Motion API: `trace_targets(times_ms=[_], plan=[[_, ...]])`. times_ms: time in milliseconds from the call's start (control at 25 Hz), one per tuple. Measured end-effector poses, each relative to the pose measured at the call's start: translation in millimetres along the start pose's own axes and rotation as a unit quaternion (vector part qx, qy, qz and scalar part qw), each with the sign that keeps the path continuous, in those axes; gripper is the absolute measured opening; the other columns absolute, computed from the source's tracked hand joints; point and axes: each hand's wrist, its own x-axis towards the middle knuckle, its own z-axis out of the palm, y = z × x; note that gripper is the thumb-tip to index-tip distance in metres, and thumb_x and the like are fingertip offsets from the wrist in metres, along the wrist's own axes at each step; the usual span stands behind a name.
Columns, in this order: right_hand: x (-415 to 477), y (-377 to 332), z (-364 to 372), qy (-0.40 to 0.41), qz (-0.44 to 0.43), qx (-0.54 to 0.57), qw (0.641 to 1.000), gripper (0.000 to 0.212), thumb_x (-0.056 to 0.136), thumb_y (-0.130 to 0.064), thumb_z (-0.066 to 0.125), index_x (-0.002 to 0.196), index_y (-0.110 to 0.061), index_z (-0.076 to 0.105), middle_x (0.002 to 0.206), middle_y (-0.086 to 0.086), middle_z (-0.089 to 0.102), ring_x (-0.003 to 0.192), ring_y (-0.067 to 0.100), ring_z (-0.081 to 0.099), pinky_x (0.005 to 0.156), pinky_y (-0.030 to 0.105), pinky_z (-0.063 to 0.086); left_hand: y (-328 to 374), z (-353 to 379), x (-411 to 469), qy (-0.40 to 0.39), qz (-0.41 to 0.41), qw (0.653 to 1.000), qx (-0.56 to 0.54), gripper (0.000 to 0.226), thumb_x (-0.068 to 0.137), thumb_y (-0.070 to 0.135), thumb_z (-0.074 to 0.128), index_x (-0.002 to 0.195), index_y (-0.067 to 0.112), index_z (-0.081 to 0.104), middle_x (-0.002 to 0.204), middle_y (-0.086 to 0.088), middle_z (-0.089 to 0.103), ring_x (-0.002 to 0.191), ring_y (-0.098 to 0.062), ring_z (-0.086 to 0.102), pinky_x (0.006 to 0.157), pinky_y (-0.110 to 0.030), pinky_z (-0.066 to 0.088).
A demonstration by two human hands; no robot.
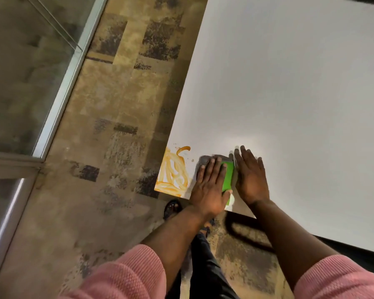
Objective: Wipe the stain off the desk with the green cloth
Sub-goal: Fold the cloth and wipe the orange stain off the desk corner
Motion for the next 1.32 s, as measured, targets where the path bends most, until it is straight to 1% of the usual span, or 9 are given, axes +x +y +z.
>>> trace_targets(times_ms=[80, 120, 200, 320, 480, 680, 920, 1120, 1320], plan=[[11, 11, 7, 0.005, -0.014, 0.001, 1.000, 0.065, 0.095, -0.006, 0.045, 0.158, -0.015, 0.033, 0.166, 0.016, 0.033, 0.153, 0.037, 0.030, 0.123, 0.058, 0.020, -5, 6, 6, -0.006, -0.003, 1.000, 0.006, 0.087, 0.098, 0.056, 0.041, 0.164, 0.012, 0.007, 0.173, -0.010, -0.006, 0.160, -0.025, -0.010, 0.129, -0.049, 0.002], [16, 16, 10, 0.005, -0.017, 0.002, 1.000, 0.065, 0.096, -0.006, 0.048, 0.159, -0.015, 0.031, 0.166, 0.016, 0.031, 0.154, 0.037, 0.028, 0.124, 0.058, 0.019, -7, 8, 8, -0.002, 0.001, 1.000, 0.010, 0.089, 0.098, 0.060, 0.040, 0.164, 0.012, 0.005, 0.173, -0.010, -0.006, 0.160, -0.024, -0.011, 0.130, -0.048, -0.001], [24, 21, 18, -0.001, -0.024, 0.006, 1.000, 0.058, 0.101, -0.017, 0.042, 0.158, -0.014, 0.033, 0.167, 0.016, 0.030, 0.156, 0.036, 0.025, 0.125, 0.057, 0.017, -9, 12, 5, 0.009, -0.003, 1.000, 0.019, 0.091, 0.098, 0.063, 0.039, 0.164, 0.011, 0.005, 0.173, -0.010, -0.005, 0.160, -0.023, -0.010, 0.130, -0.047, -0.001], [23, 17, 31, -0.004, -0.013, 0.005, 1.000, 0.054, 0.107, -0.029, 0.032, 0.157, -0.011, 0.036, 0.168, 0.014, 0.029, 0.157, 0.032, 0.023, 0.126, 0.056, 0.014, -13, 21, -12, 0.021, -0.022, 0.999, 0.026, 0.086, 0.100, 0.056, 0.039, 0.164, 0.010, 0.006, 0.173, -0.010, -0.003, 0.161, -0.024, -0.007, 0.129, -0.050, 0.008], [9, 0, 41, -0.004, -0.027, -0.011, 1.000, 0.053, 0.107, -0.028, 0.033, 0.157, -0.009, 0.037, 0.168, 0.013, 0.030, 0.157, 0.031, 0.023, 0.126, 0.056, 0.012, -27, 25, -49, 0.029, -0.019, 0.999, 0.025, 0.078, 0.102, 0.050, 0.039, 0.164, 0.011, 0.012, 0.174, -0.007, 0.004, 0.161, -0.022, -0.001, 0.128, -0.049, 0.014], [-7, -14, 49, -0.017, -0.007, -0.012, 1.000, 0.058, 0.107, -0.034, 0.027, 0.161, -0.011, 0.029, 0.171, 0.009, 0.020, 0.160, 0.025, 0.012, 0.129, 0.050, 0.000, -35, 17, -43, 0.007, -0.011, 0.999, 0.045, 0.078, 0.101, 0.045, 0.037, 0.164, 0.011, 0.008, 0.174, -0.007, 0.001, 0.161, -0.021, -0.004, 0.129, -0.048, 0.012], [-7, -14, 56, 0.006, -0.003, -0.048, 0.999, 0.060, 0.106, -0.034, 0.025, 0.160, -0.010, 0.031, 0.171, 0.010, 0.022, 0.160, 0.026, 0.015, 0.129, 0.053, 0.006, -44, 6, -14, -0.022, 0.003, 0.998, 0.052, 0.083, 0.100, 0.046, 0.039, 0.164, 0.010, 0.002, 0.173, -0.009, -0.008, 0.160, -0.022, -0.011, 0.130, -0.047, 0.002], [-10, -15, 58, 0.021, -0.008, -0.062, 0.998, 0.060, 0.106, -0.032, 0.024, 0.161, -0.009, 0.028, 0.171, 0.011, 0.021, 0.160, 0.027, 0.014, 0.128, 0.054, 0.006, -49, 11, -19, 0.006, 0.001, 0.999, 0.043, 0.083, 0.098, 0.045, 0.040, 0.164, 0.009, 0.004, 0.173, -0.009, -0.004, 0.160, -0.022, -0.007, 0.130, -0.045, 0.001], [-13, -36, 65, 0.025, 0.043, -0.053, 0.997, 0.062, 0.108, -0.038, 0.018, 0.164, -0.010, 0.018, 0.173, 0.010, 0.012, 0.161, 0.024, 0.004, 0.129, 0.051, 0.000, -71, 16, -64, 0.013, -0.001, 0.999, 0.047, 0.083, 0.096, 0.041, 0.039, 0.164, 0.010, 0.004, 0.173, -0.008, -0.003, 0.161, -0.022, -0.004, 0.130, -0.047, 0.007]])
